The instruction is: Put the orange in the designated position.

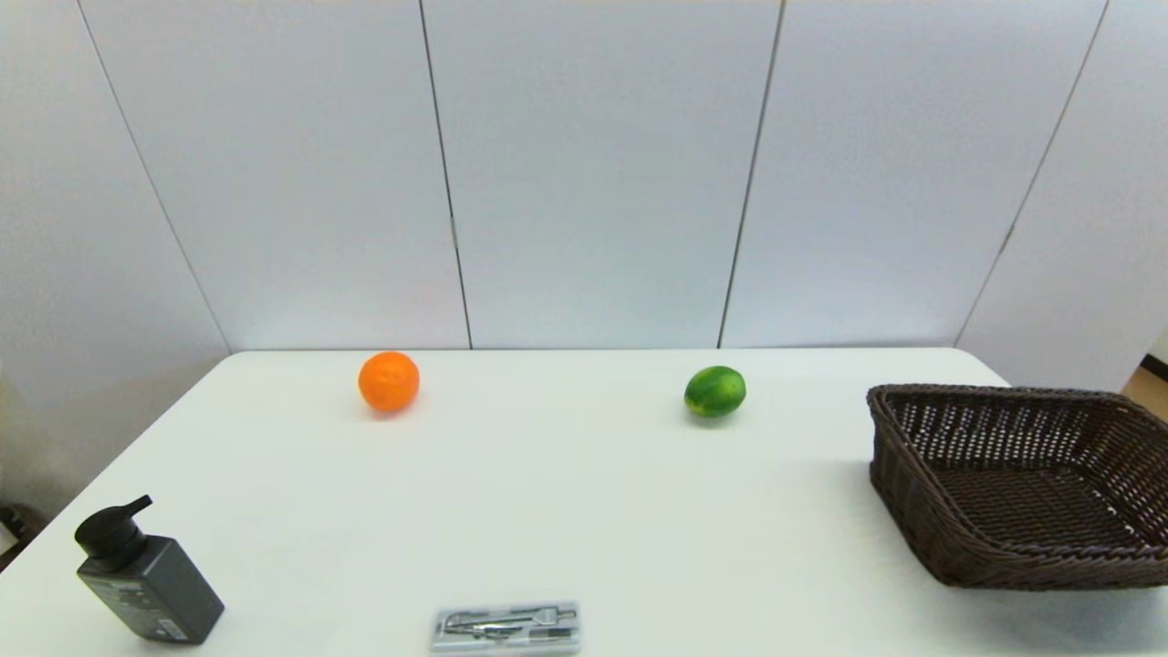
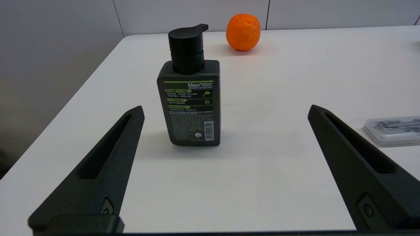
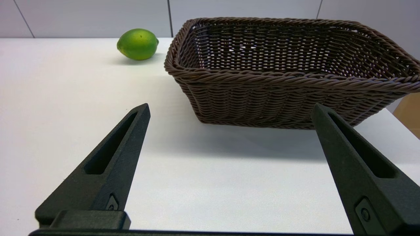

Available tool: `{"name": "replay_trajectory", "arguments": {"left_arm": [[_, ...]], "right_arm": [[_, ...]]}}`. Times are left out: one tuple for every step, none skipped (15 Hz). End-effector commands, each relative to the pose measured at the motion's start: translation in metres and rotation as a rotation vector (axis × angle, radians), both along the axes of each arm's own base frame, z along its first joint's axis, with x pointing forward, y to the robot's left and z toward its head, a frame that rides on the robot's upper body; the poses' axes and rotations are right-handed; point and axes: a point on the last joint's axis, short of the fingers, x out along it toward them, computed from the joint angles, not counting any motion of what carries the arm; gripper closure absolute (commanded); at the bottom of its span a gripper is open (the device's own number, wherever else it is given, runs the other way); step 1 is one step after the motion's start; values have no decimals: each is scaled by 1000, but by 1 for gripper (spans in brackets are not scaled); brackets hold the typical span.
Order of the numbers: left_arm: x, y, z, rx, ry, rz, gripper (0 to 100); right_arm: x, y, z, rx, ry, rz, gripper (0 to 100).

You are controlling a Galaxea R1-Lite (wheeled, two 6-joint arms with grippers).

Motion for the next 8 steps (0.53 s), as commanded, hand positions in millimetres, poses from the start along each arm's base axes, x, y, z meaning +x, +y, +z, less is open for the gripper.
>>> {"name": "replay_trajectory", "arguments": {"left_arm": [[0,0,0,0,1,0,0],[0,0,0,0,1,0,0],[0,0,0,0,1,0,0],[0,0,0,0,1,0,0],[0,0,0,0,1,0,0],[0,0,0,0,1,0,0],[0,0,0,0,1,0,0],[0,0,0,0,1,0,0]], "right_arm": [[0,0,0,4,0,0,0],[0,0,0,5,0,0,0],[0,0,0,5,0,0,0],[0,0,0,5,0,0,0],[0,0,0,5,1,0,0],[0,0,0,4,1,0,0],[0,0,0,5,0,0,0],[0,0,0,5,1,0,0]]}}
